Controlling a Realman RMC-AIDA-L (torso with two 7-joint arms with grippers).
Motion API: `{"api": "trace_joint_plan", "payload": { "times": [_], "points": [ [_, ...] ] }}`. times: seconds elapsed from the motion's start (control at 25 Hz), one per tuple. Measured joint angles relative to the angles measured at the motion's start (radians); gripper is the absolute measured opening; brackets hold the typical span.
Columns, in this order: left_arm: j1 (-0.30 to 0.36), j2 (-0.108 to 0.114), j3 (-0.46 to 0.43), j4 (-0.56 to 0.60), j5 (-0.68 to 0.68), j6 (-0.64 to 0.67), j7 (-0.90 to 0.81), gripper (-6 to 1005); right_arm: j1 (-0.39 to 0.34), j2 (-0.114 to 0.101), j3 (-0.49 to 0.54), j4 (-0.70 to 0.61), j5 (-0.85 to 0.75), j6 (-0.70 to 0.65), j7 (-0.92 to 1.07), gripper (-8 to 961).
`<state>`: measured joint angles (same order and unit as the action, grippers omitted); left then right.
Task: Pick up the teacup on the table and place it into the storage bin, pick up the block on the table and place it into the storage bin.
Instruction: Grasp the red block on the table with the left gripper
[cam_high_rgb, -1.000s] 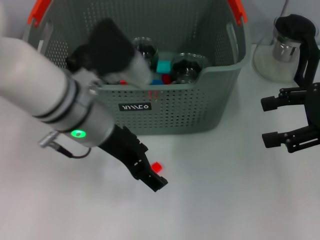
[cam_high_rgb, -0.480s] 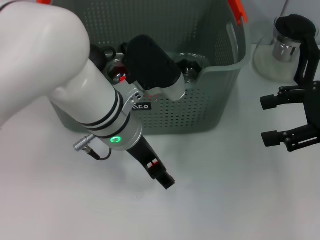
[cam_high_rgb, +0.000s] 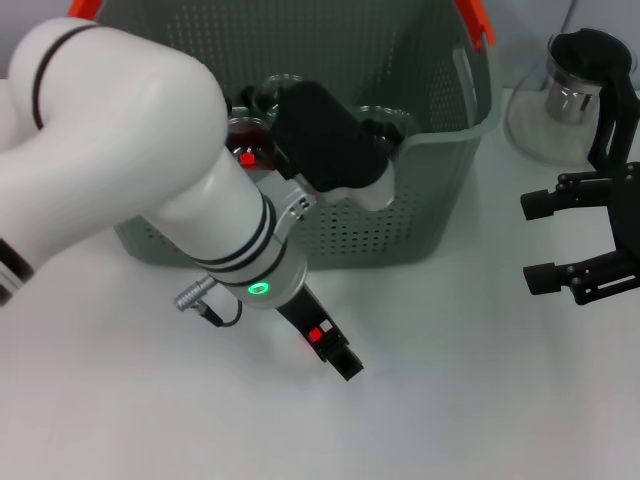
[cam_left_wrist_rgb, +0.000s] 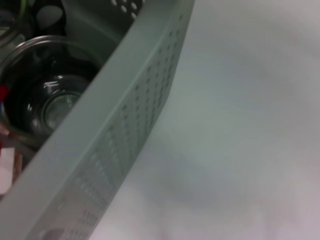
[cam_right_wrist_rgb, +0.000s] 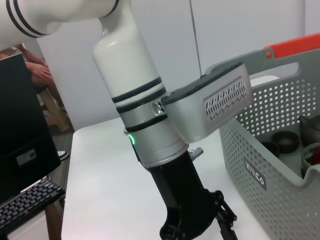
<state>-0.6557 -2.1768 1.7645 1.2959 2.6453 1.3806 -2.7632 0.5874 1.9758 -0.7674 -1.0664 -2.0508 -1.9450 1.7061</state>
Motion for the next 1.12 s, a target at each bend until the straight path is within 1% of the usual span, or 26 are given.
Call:
{"api": "trace_joint_plan", "payload": {
  "times": [0.24, 0.4, 0.68, 1.12],
  "points": [
    [-0.020, -0.001, 0.050, -0.033, 0.043, -0.030, -0.035, 898, 0.000, 0.000, -0.001, 0.000, 0.000, 0.000, -0.004, 945],
    [-0.026, -0.002, 0.067, -0.049, 0.064, -0.051, -0.046, 888, -0.002, 0.002, 0.001, 0.001, 0.000, 0.000, -0.013, 945],
    [-0.049, 0.000, 0.071, -0.099, 0.077, -0.074, -0.060, 858, -0.003, -0.001, 0.003, 0.015, 0.000, 0.004, -0.015, 945],
    [-0.053, 0.002, 0.079, -0.124, 0.079, -0.094, -0.062, 802, -0.002, -0.001, 0.002, 0.028, 0.000, 0.022, -0.027, 945]
  ]
}}
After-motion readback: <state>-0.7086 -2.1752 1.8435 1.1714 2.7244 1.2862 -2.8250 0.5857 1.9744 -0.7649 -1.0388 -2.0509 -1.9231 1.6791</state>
